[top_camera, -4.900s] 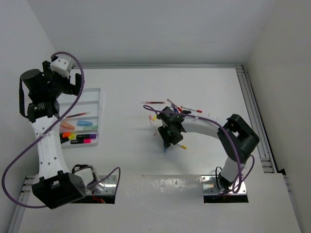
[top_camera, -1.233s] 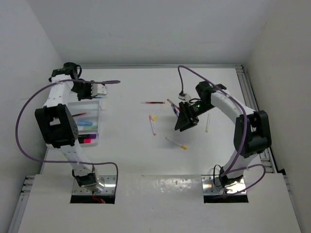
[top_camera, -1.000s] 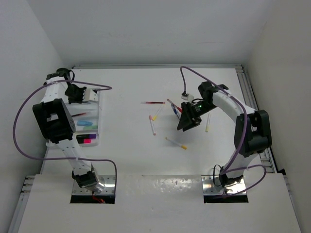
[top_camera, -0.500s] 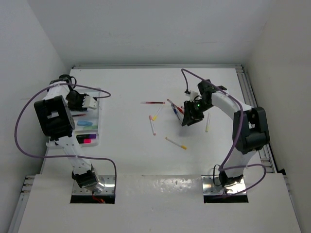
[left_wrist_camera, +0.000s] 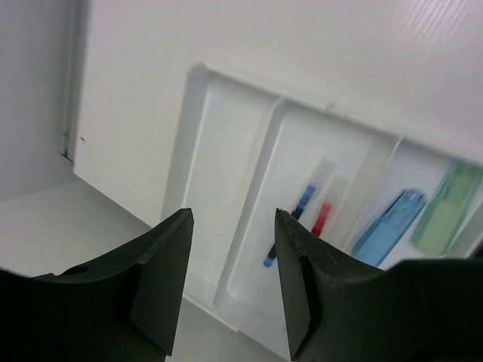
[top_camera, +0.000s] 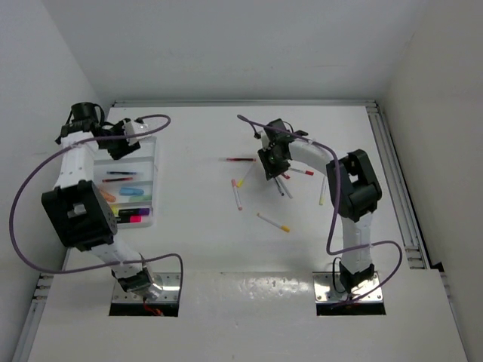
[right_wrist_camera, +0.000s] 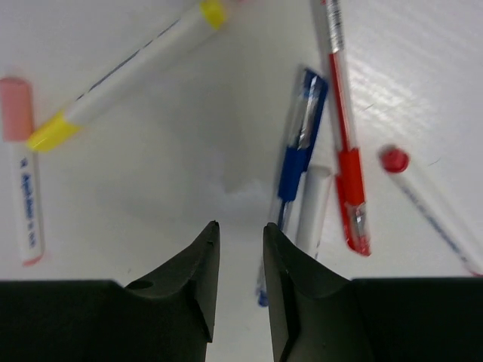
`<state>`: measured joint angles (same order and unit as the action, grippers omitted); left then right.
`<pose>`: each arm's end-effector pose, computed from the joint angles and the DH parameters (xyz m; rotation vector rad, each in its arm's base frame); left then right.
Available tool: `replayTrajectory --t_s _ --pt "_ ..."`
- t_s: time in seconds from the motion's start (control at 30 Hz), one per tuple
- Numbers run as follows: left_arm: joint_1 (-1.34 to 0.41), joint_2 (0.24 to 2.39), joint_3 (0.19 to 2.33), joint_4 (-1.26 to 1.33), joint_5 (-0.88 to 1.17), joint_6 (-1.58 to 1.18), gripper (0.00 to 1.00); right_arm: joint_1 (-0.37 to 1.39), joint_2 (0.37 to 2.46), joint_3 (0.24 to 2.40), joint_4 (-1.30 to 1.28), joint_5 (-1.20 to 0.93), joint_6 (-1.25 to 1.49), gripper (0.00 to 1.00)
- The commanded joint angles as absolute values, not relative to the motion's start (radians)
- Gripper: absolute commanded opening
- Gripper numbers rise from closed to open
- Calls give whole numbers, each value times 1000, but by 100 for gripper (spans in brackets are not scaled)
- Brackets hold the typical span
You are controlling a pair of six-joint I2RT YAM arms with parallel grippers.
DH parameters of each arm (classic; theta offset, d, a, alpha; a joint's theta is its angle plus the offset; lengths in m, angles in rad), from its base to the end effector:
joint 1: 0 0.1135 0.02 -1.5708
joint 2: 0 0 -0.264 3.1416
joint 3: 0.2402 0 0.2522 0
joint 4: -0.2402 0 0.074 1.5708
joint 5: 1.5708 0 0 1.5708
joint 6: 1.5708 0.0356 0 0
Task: Sort the stationery into containers
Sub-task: Place the stationery into the container, then grab a piece of stationery with the right arm
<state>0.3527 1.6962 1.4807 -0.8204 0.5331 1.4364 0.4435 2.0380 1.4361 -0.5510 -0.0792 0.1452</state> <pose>0.3427 0.1069 0.2916 1.3922 1.9645 0.1028 0.3775 0.1824 0.1599 -0.4317 2.7175 0.2736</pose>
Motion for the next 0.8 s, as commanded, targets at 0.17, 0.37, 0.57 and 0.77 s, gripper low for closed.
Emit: replayTrajectory --t_s 0.17,0.37,0.57,0.77 --pt "281 1311 1228 -651 847 1086 57 454 2085 1471 -515 115 121 28" --pt "207 1203 1172 -534 839 968 61 442 2097 1454 -523 81 118 28" --pt "183 1200 1180 -523 839 920 61 439 2100 1424 -534 25 123 24" --pt "163 1186 1161 -496 839 876 61 454 2109 1397 -545 25 117 19"
